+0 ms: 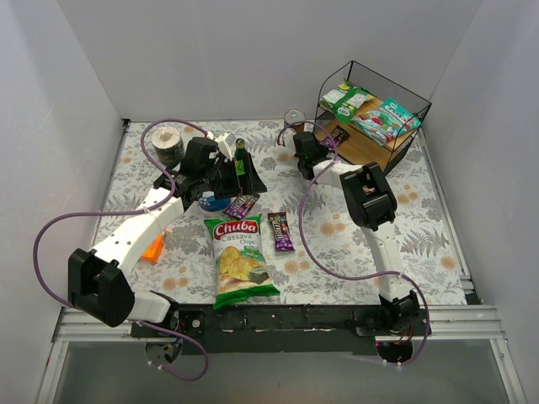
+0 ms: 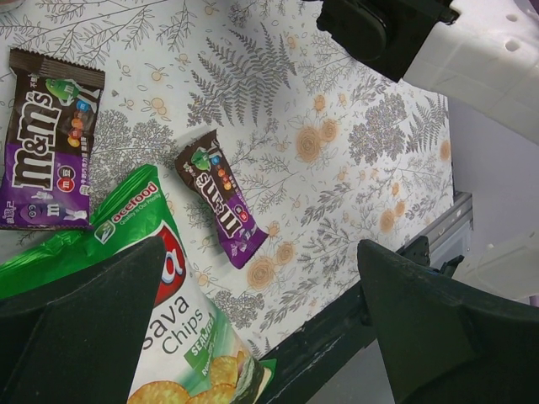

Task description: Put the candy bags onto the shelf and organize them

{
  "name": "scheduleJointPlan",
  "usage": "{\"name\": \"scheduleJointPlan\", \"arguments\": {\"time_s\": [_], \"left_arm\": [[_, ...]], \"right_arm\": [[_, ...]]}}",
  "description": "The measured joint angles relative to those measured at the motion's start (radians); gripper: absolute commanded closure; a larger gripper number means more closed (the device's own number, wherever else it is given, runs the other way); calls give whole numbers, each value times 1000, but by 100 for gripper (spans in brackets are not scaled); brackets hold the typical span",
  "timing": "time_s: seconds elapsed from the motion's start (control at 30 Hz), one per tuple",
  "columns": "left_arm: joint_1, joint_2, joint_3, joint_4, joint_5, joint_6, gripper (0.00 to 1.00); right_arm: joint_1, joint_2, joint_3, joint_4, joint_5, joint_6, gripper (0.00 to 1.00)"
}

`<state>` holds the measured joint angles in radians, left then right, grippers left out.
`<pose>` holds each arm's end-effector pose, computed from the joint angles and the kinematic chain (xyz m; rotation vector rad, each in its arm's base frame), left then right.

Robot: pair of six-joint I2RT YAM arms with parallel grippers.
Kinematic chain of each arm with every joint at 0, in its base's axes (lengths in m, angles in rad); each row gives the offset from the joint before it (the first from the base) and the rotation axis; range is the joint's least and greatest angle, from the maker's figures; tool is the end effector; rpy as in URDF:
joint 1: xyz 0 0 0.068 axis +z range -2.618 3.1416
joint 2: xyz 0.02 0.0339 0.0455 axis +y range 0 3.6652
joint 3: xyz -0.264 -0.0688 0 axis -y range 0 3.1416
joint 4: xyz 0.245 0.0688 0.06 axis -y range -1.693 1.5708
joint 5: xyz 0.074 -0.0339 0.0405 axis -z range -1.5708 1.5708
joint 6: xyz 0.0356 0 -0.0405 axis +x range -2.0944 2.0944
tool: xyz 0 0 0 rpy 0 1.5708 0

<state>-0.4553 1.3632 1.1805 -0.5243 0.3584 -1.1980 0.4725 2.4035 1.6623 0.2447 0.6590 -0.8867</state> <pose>0.2631 -0.1427 0.3166 -0.7279 2.4566 -1.1790 0.4786 0.2201 0.1213 -0.9593 1.8486 -0.9329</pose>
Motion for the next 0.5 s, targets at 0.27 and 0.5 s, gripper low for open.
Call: {"name": "scheduleJointPlan", "arguments": {"time_s": [0.27, 0.5], "left_arm": [[0, 0, 0, -3, -2, -3, 2], [0, 2, 0, -8, -2, -3, 2]], "right_arm": [[-6, 42, 82, 60, 40, -10, 95], [-15, 70, 116, 95, 45, -26, 96]]}}
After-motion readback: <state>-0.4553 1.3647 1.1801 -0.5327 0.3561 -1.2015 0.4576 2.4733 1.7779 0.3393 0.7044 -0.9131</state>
